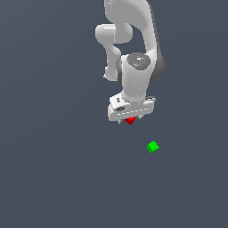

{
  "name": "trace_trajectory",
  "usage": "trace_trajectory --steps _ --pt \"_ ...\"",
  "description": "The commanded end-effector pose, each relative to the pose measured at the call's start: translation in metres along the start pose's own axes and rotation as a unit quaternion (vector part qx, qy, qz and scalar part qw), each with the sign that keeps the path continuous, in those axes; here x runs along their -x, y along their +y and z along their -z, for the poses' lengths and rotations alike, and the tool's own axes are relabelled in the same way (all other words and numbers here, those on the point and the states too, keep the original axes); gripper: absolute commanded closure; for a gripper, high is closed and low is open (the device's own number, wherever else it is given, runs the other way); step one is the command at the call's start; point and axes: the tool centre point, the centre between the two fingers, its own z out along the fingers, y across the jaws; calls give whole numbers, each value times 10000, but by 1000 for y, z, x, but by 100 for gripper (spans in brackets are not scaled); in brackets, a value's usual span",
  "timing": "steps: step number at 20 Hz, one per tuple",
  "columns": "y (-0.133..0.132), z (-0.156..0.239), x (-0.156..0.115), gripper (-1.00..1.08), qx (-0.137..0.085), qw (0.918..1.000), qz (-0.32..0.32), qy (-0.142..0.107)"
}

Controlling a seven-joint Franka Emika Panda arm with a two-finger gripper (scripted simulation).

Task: Stack the red cube on top of the green cube.

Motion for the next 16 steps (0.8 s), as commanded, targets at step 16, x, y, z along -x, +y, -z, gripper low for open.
trace_trajectory --steps 16 --pt "-50 -73 78 -92 -3 9672 2538 -89"
